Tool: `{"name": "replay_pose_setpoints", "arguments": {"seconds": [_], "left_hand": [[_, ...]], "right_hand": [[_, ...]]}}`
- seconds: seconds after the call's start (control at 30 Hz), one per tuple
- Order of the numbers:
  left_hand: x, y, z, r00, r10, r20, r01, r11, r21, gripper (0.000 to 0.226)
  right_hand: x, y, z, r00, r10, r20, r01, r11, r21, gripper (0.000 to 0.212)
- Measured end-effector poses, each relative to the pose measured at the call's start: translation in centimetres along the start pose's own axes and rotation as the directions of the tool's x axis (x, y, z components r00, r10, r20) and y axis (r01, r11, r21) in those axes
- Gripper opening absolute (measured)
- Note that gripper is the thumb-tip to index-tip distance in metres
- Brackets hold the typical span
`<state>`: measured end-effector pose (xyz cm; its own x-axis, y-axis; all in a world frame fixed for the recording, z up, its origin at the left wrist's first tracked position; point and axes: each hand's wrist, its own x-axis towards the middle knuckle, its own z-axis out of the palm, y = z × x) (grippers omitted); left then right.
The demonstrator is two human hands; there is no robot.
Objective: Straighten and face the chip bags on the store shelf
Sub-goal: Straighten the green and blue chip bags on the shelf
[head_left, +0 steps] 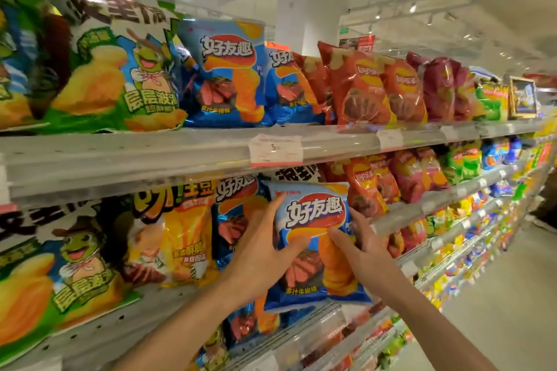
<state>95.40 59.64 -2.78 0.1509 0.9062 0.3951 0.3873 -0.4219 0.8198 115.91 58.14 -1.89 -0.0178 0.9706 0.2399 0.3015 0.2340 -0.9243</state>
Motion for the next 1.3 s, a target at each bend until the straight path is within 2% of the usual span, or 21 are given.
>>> {"name": "replay_pose_setpoints", "arguments": {"seconds": [0.2,0.4,0.57,0.63,0.77,0.9,1.03,1.13,1.3], "left_hand": [[3.4,0.9,2.5,0.996,0.002,-0.088,0.006,0.996,0.092,0.077],[5.8,1.8,5.6,0.983,-0.056,-0.174,0.084,0.984,0.160,0.087],[6.7,2.8,7.9,0.912,-0.126,-0.389,0.189,0.974,0.127,0.066],[6.8,2.3,8.7,0.883,-0.164,-0.440,0.260,0.951,0.167,0.064],[7.1,1.0,9.9,0.853,-0.269,-0.447,0.417,0.867,0.275,0.074],[8.4,0.4,10.3,0.835,-0.322,-0.446,0.473,0.834,0.283,0.086],[9.9,0.9,10.4,0.841,-0.349,-0.414,0.481,0.832,0.276,0.088],[10.4,1.3,10.9,0.838,-0.383,-0.390,0.475,0.862,0.175,0.087],[10.6,0.8,11.8,0.832,-0.314,-0.457,0.401,0.910,0.103,0.088]], "right_hand": [[5.0,1.7,-3.3,0.995,-0.061,0.075,0.059,0.998,0.029,0.043],[10.2,4.2,-6.8,0.978,-0.147,0.146,0.144,0.989,0.034,0.046],[13.2,5.2,-10.8,0.970,-0.142,0.199,0.135,0.990,0.050,0.046],[14.0,5.5,-11.9,0.969,-0.141,0.203,0.135,0.990,0.045,0.046],[15.2,6.4,-12.8,0.960,-0.151,0.237,0.144,0.988,0.046,0.052],[16.1,7.0,-13.3,0.955,-0.189,0.228,0.184,0.982,0.043,0.054],[16.5,7.3,-14.1,0.955,-0.168,0.246,0.159,0.986,0.057,0.055],[16.9,7.4,-14.9,0.954,-0.180,0.238,0.172,0.984,0.052,0.045],[17.7,7.7,-16.3,0.964,-0.170,0.206,0.160,0.985,0.065,0.048]]}}
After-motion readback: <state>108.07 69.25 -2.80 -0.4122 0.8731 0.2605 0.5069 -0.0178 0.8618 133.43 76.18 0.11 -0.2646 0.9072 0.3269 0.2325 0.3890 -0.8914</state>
